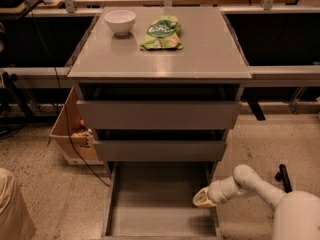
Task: Open bottom drawer
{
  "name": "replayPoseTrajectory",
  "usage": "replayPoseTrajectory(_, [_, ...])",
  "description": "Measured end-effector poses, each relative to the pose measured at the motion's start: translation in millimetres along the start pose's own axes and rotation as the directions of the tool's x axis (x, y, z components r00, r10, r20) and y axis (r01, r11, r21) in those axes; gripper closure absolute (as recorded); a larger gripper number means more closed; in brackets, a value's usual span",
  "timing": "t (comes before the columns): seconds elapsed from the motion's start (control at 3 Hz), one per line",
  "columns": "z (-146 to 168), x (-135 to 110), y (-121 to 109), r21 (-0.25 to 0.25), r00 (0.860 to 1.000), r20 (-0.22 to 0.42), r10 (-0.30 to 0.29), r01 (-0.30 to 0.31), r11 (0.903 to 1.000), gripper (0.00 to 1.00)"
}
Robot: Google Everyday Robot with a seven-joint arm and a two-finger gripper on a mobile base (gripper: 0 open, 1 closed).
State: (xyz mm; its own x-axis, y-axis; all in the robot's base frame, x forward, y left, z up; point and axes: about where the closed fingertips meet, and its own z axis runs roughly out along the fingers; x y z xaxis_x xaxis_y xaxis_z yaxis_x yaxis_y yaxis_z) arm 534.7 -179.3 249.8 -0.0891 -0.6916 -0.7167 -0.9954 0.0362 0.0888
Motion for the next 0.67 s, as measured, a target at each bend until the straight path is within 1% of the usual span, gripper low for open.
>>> replayPoseTrajectory(0.33, [-5.6,-5.8,-5.6,0.010,1.000,0.002,-0.021,0.021,0.9997,0.77])
replayPoseTrajectory(0.67, [-5.6,-5.8,-5.6,0.010,1.000,0.002,-0.021,0.021,0.9997,0.54])
